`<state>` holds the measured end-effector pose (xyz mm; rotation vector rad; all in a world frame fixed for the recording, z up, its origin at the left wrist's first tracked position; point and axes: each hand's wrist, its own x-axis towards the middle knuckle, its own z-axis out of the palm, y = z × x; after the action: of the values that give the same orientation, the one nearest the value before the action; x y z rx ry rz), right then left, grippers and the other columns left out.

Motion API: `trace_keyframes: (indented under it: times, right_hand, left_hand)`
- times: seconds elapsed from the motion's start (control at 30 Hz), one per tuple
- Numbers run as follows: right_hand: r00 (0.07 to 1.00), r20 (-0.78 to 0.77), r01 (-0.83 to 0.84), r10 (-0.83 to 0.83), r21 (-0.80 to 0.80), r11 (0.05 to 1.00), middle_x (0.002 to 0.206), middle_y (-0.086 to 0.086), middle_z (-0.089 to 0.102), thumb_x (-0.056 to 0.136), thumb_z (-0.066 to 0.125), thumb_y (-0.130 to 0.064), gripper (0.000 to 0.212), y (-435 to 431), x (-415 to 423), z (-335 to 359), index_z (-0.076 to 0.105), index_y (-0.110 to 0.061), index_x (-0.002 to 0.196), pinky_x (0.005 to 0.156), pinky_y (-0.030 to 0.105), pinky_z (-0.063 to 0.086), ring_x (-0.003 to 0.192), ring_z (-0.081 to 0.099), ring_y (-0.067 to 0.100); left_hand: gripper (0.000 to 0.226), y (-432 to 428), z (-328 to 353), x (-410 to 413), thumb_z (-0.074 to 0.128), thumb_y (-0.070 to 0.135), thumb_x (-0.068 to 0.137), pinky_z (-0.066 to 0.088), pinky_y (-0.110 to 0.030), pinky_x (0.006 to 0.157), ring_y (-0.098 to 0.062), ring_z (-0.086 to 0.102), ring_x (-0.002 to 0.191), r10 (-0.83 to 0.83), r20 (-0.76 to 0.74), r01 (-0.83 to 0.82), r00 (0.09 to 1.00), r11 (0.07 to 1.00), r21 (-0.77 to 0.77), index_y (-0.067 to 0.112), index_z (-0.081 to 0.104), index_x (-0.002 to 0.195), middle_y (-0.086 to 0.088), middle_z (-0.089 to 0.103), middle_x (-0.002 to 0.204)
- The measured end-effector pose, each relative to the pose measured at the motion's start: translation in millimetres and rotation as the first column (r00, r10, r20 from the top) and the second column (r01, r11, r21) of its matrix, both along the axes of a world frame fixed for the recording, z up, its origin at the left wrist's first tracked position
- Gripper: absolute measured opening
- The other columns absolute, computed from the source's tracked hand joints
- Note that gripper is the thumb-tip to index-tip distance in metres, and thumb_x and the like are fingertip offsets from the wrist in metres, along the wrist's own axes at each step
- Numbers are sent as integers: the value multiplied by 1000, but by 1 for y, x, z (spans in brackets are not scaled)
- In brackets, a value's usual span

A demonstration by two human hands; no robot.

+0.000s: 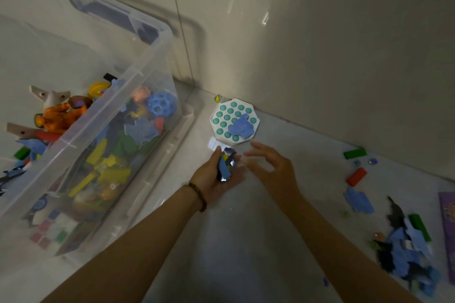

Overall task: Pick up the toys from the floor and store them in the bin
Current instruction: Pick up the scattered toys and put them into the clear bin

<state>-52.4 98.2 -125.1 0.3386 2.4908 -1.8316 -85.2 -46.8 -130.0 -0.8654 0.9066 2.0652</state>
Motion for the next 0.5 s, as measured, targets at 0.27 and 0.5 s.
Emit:
trace_keyframes:
  times: [0.27, 0.5]
  right_hand:
    - [947, 228, 171, -224, 232, 958, 127, 13, 45, 67, 82, -33, 69, -14, -74, -29, 53, -20, 129, 101, 35, 41, 115, 48, 26]
    - [950, 110, 239, -292, 347, 907, 117, 8, 47, 64, 83, -35, 59, -22, -69, -47, 61, -25, 117, 96, 35, 41, 111, 45, 26]
  left_hand:
    - [18, -26, 2, -19, 49, 26, 95, 58, -33, 75, -16, 62, 79, -14, -204, -41, 979, 964, -263, 11, 58, 100, -7, 64, 103]
    - [25, -31, -3, -20, 49, 24, 95, 60, -27, 61, -19, 63, 79, 38, -171, -85, 985, 957, -279, 7, 55, 112, -7, 65, 97]
